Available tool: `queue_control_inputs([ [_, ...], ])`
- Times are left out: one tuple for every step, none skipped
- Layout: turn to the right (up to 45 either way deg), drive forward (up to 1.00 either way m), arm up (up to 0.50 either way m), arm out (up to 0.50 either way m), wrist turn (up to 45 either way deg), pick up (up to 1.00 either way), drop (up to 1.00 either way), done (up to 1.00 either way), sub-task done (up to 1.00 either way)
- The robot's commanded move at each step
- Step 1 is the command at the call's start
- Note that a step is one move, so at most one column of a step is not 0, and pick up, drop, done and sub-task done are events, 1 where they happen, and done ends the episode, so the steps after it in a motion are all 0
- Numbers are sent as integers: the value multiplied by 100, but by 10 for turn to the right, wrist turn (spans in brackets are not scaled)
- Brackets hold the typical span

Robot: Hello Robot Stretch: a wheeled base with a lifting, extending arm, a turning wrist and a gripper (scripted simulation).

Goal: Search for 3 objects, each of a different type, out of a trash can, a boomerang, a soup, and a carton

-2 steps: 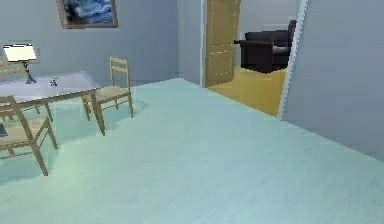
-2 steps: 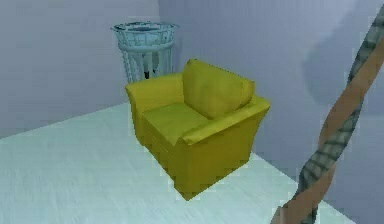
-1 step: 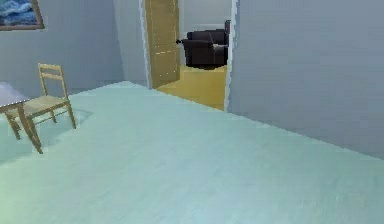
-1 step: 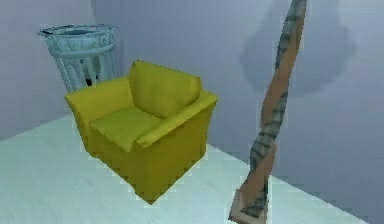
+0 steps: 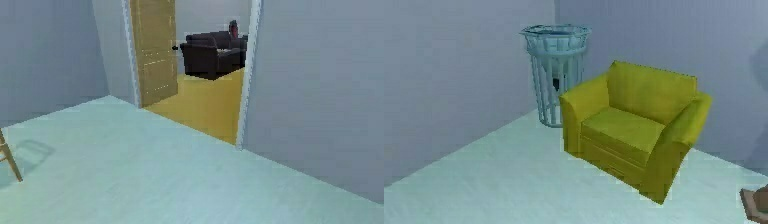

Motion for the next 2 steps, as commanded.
queue_control_inputs([
  [0,100,0,0,0,0,0,0,0],
  [60,0,0,0,0,0,0,0,0],
])
